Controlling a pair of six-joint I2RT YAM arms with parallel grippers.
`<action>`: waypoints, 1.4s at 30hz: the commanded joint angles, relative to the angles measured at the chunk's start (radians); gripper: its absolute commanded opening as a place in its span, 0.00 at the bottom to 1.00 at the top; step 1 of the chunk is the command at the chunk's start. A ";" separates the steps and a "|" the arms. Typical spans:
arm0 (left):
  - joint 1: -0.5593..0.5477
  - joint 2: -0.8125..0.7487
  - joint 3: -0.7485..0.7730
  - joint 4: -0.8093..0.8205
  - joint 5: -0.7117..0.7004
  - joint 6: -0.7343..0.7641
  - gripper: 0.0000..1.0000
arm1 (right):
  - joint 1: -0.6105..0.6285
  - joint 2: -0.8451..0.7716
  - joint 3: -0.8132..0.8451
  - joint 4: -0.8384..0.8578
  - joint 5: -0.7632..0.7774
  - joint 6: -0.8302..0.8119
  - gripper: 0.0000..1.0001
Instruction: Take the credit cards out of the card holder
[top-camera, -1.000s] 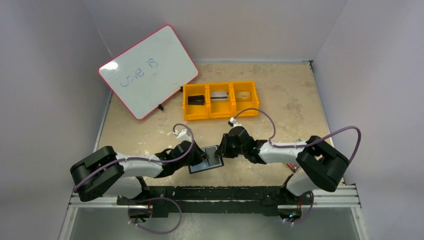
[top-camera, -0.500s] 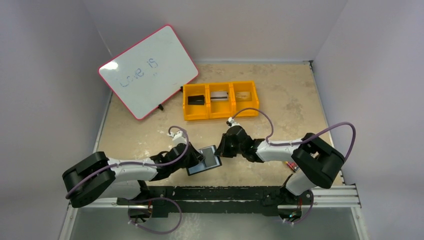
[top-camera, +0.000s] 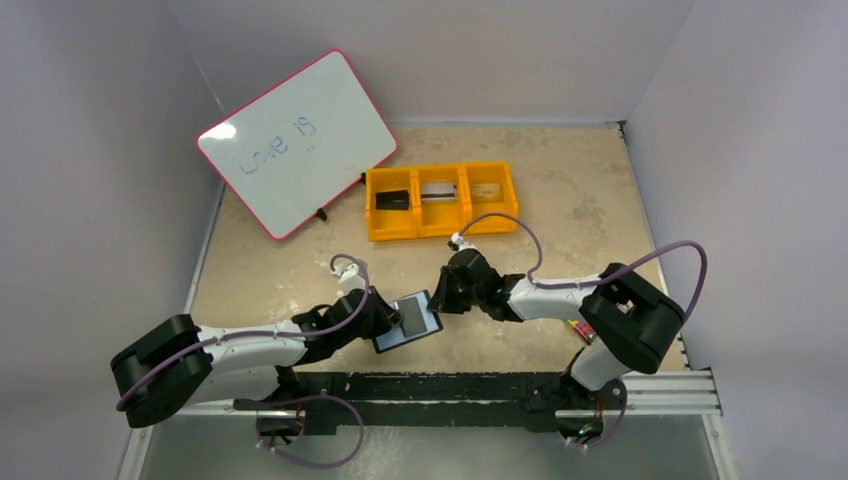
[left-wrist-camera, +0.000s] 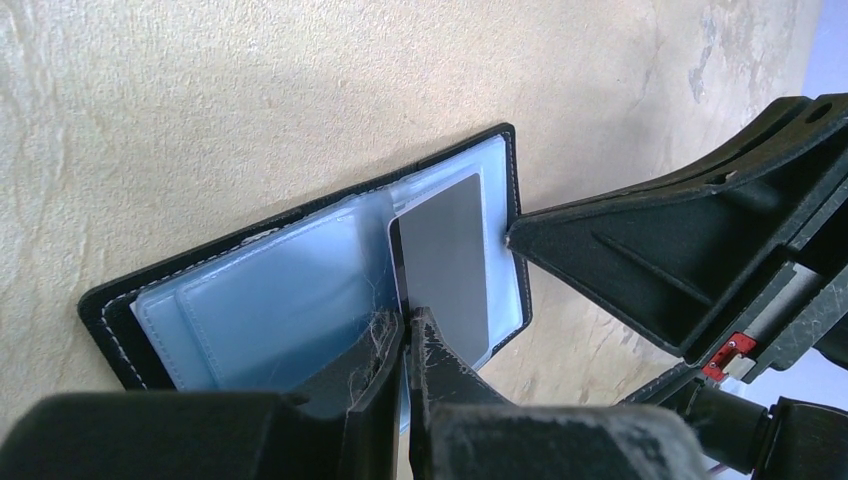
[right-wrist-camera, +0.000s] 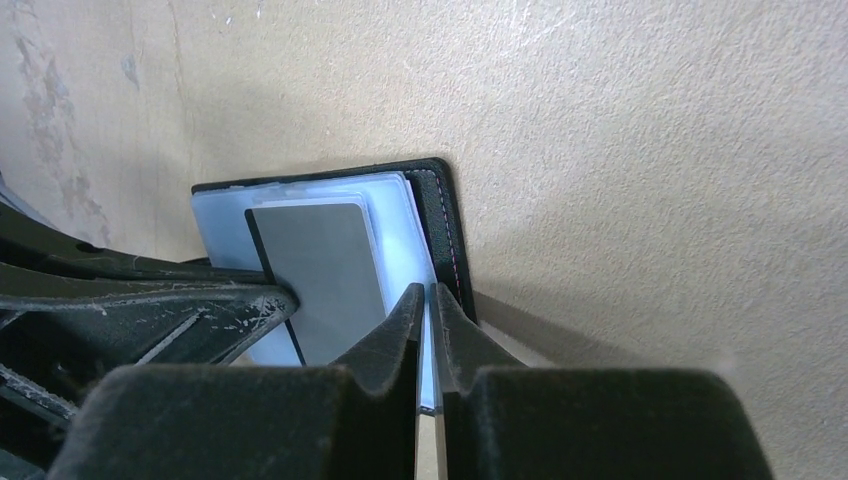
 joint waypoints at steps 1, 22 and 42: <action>-0.005 0.018 -0.010 -0.034 -0.021 0.023 0.00 | 0.011 -0.009 0.014 -0.073 0.025 -0.079 0.08; -0.004 0.014 0.009 -0.050 -0.035 0.029 0.02 | 0.018 0.075 0.046 -0.071 0.021 -0.077 0.01; -0.004 -0.027 -0.032 0.040 -0.034 -0.003 0.08 | 0.018 0.104 0.036 -0.044 -0.006 -0.066 0.00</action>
